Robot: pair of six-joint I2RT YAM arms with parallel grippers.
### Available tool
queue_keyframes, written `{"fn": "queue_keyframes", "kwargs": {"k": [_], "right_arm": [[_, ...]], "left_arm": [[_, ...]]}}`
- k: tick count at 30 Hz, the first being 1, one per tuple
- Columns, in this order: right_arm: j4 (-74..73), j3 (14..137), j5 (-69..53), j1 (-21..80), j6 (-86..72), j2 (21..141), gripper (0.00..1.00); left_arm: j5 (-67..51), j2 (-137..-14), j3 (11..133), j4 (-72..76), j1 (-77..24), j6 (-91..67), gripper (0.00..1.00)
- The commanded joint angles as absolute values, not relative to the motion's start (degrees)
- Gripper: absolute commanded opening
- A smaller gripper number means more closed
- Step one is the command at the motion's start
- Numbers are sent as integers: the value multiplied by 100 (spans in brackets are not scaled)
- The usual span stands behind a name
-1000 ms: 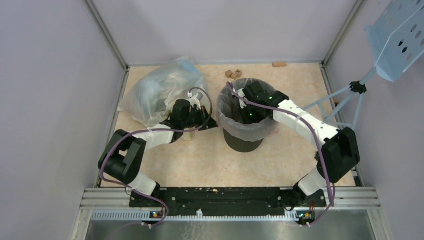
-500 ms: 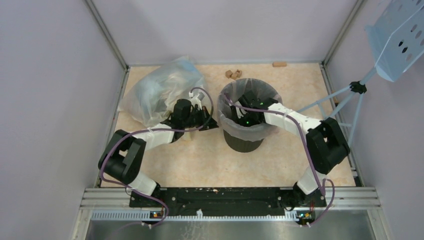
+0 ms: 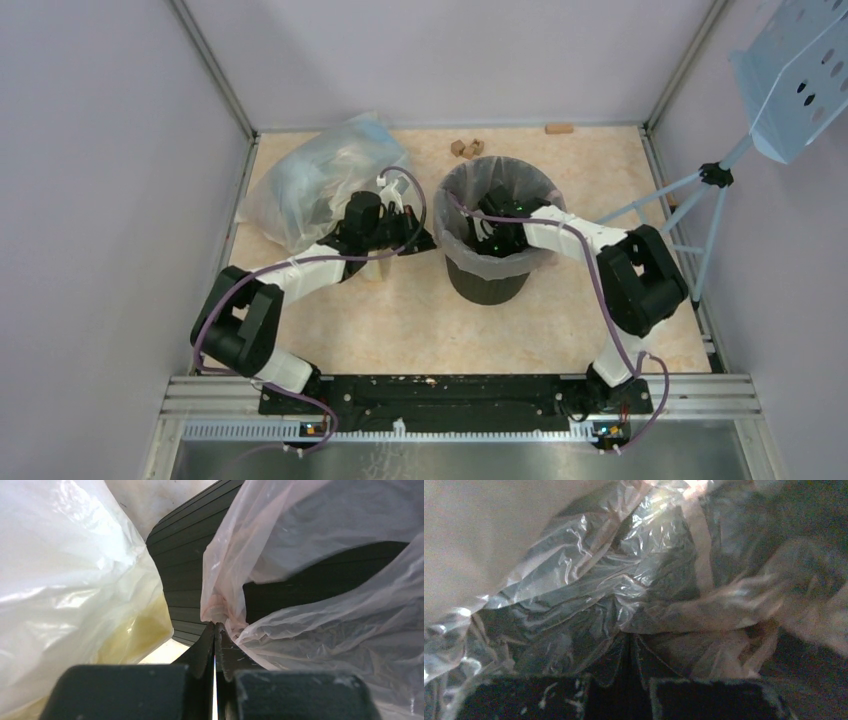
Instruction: Put the trash bags into the trash bin
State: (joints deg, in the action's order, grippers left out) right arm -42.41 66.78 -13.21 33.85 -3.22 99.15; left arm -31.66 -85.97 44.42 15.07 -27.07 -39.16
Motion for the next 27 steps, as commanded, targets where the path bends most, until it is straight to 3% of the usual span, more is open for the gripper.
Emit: {"fn": "queue_keyframes", "kwargs": {"k": [1,10,23,27], "right_arm": [[-4183,6803,-1318,3353,-436,10203,0],[-4073,6866,-1096,3352,-578,10554,0],[-4400,7117,-1003,3350,-632,9255,0],[-4625,7402,-924,3351,-675,8824,0]], "left_arm": [[-3189,-8410,4684,1530,-2737,-3839,0],[-3175,-8576,4604,1631,-2750,-3828,0],[-3139,-8616,4660,1555,-2746,-3757,0],[-3101,-8596,4697,1479,-2751,-3735,5]]}}
